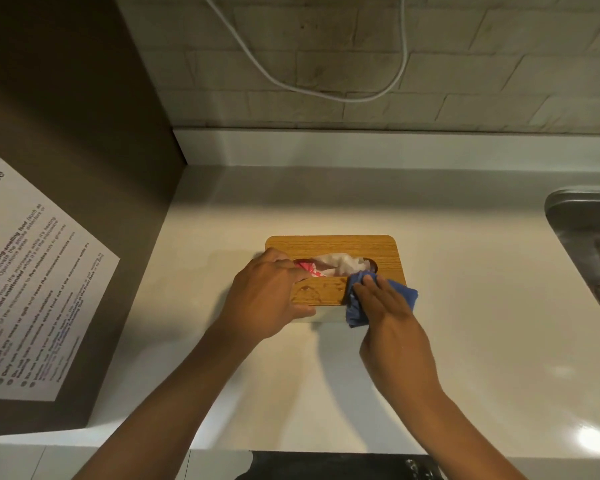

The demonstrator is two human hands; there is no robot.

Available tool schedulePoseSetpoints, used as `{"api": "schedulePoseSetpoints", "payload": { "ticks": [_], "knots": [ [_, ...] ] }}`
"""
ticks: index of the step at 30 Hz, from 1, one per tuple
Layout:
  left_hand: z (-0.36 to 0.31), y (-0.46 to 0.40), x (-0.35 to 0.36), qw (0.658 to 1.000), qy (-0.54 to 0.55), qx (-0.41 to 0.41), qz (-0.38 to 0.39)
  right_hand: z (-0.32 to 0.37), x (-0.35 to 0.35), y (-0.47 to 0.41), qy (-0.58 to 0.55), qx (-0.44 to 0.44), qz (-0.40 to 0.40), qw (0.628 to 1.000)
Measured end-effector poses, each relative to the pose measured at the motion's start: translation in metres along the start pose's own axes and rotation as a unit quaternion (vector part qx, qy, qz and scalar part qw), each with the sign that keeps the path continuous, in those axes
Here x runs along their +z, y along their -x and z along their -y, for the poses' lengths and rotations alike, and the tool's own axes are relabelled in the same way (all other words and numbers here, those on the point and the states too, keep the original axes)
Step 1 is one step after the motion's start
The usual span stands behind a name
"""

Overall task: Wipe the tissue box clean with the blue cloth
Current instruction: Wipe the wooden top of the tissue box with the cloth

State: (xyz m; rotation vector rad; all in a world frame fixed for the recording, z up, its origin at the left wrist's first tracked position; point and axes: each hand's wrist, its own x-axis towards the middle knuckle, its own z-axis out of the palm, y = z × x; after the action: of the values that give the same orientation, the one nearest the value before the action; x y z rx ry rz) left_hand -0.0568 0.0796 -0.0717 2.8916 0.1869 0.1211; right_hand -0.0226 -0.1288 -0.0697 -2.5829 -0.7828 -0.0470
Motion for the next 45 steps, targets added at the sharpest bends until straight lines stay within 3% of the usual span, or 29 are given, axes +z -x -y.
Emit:
{"api": "schedulePoseSetpoints", "payload": {
  "ticks": [3, 9, 14, 20, 24, 29, 34, 39, 45],
  "knots": [
    [0.000, 0.001, 0.000, 1.000, -0.002, 0.001, -0.005, -0.007, 0.000, 0.011, -0.002, -0.036, 0.005, 0.999],
    [0.000, 0.001, 0.001, 1.000, -0.001, 0.003, -0.015, -0.007, -0.004, -0.009, -0.012, 0.021, -0.006, 1.000],
    [0.000, 0.002, 0.001, 1.000, -0.003, 0.002, -0.013, -0.002, 0.000, 0.006, -0.016, -0.030, 0.004, 0.999],
    [-0.001, 0.003, 0.003, 1.000, -0.009, -0.004, -0.024, 0.007, -0.003, -0.008, -0.024, 0.025, 0.004, 0.999],
    [0.000, 0.002, 0.003, 1.000, -0.018, 0.005, -0.019, 0.013, 0.005, 0.012, -0.013, -0.038, 0.007, 0.999],
    [0.001, 0.000, 0.003, 0.999, -0.033, 0.004, -0.005, 0.013, 0.003, -0.014, -0.025, -0.027, -0.028, 0.999],
    [0.000, 0.000, 0.002, 0.999, -0.029, 0.012, -0.007, 0.019, 0.011, -0.003, -0.009, -0.074, 0.003, 0.997],
    [0.028, 0.003, -0.007, 0.995, -0.001, 0.075, 0.061, 0.007, 0.003, -0.003, -0.035, -0.036, 0.001, 0.999],
    [0.045, -0.002, -0.016, 0.990, -0.009, 0.109, 0.084, 0.007, -0.003, -0.009, -0.039, -0.051, 0.015, 0.998]
  ]
}}
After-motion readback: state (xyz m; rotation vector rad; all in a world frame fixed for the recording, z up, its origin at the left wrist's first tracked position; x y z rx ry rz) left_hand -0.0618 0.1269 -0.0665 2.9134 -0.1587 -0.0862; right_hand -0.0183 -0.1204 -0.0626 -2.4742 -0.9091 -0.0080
